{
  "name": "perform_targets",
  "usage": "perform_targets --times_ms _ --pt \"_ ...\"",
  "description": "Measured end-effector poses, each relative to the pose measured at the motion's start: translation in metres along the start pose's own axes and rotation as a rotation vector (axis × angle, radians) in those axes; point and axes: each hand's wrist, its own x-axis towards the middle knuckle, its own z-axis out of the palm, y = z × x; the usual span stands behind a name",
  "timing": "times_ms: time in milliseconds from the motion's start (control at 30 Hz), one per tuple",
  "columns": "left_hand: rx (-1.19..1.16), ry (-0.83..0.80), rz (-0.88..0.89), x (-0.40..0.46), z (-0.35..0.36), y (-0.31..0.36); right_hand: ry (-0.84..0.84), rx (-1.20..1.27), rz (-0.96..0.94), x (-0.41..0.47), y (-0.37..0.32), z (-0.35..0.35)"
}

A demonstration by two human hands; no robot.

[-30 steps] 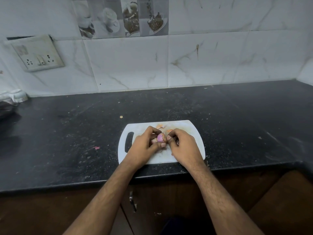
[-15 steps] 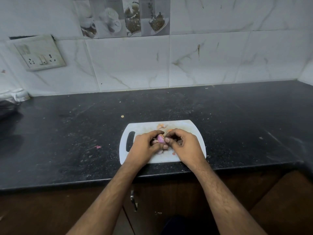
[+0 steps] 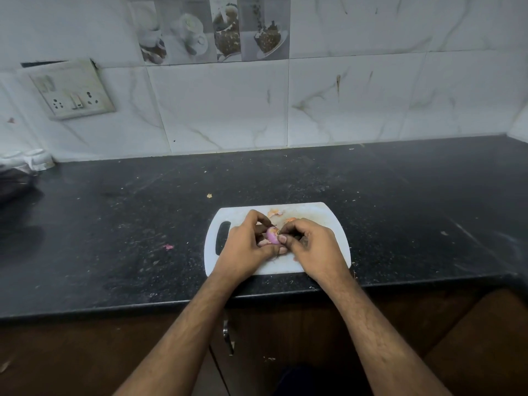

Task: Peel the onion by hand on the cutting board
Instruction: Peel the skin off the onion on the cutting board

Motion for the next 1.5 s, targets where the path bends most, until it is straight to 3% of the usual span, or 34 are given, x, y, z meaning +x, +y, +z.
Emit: perform_targets --times_ms 133,433,533,733,1167,1300,1500 --pt "-0.011 0.008 -0.002 -0.001 0.0 0.002 -0.005 -0.165 -0.113 0.001 0.001 0.003" --pt "-0.015 -0.008 0.029 -0.004 -0.001 0.006 -0.061 -0.488 -0.168 -0.003 -0.005 0.008" --pt "-0.037 0.012 -0.008 -0.005 0.0 0.012 -0.088 -0.381 -0.122 0.0 0.002 0.006" --pt "-0.089 0.013 -0.058 -0.006 -0.001 0.014 0.04 -0.02 0.02 0.004 0.006 0.002" --pt "-0.07 0.007 -0.017 -0.004 -0.001 0.01 0.039 0.052 0.038 0.0 -0.002 0.001" --pt "-0.036 0.006 0.019 -0.005 0.0 0.011 0.035 -0.049 0.012 0.003 0.001 0.003" --pt "0.098 0.025 0.084 -0.007 0.002 0.012 -0.056 -0.443 -0.08 0.002 0.002 0.007"
